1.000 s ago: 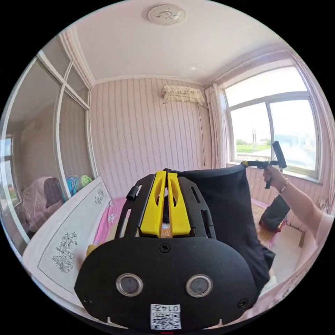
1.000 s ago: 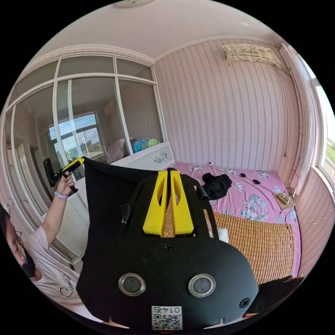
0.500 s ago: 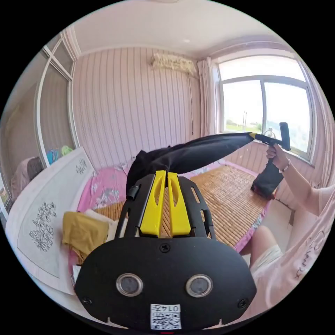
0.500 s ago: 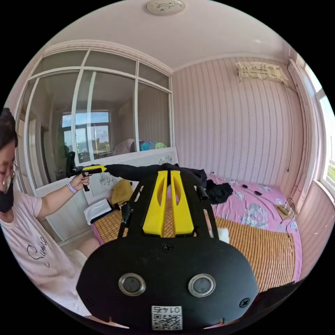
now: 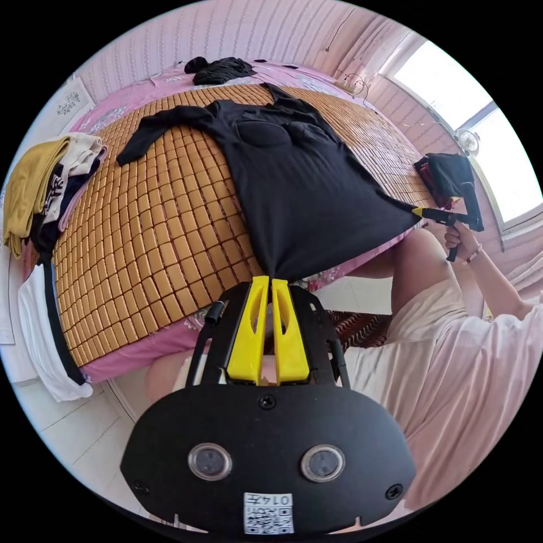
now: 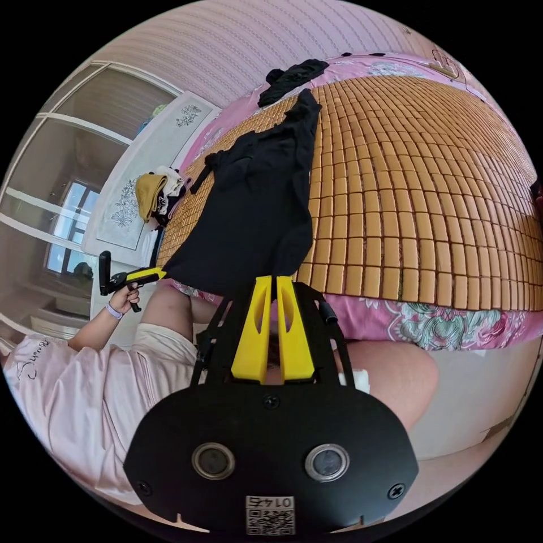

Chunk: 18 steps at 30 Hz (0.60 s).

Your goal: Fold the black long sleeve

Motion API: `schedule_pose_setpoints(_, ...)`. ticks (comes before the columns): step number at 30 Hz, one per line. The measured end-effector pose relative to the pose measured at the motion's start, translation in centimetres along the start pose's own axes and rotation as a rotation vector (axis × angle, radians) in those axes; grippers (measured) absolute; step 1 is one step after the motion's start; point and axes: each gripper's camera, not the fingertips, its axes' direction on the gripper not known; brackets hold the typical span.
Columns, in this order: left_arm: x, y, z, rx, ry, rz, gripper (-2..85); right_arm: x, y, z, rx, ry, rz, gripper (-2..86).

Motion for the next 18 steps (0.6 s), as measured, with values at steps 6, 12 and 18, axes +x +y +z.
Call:
schedule_pose_setpoints(6, 1.1, -0.8, 0.9, -0.044, -0.033, 0.035, 1.5, 0.6, -1.7, 0.0, -0.054, -0.023, -0.024, 2.8)
schedule_pose_setpoints(12, -0.4, -4.8, 0.4, 0.002, -0.099, 0.011, 4.3, 1.4, -7.2, -1.1, -0.008, 0.227, -0.117, 8.9)
schedule_pose_setpoints(18, 2.6, -16.8, 3.9, -0.021, -0.300, 0.238, 4.4, 2.0, -19.8, -0.7, 0.137, 0.314, -0.198, 10.2)
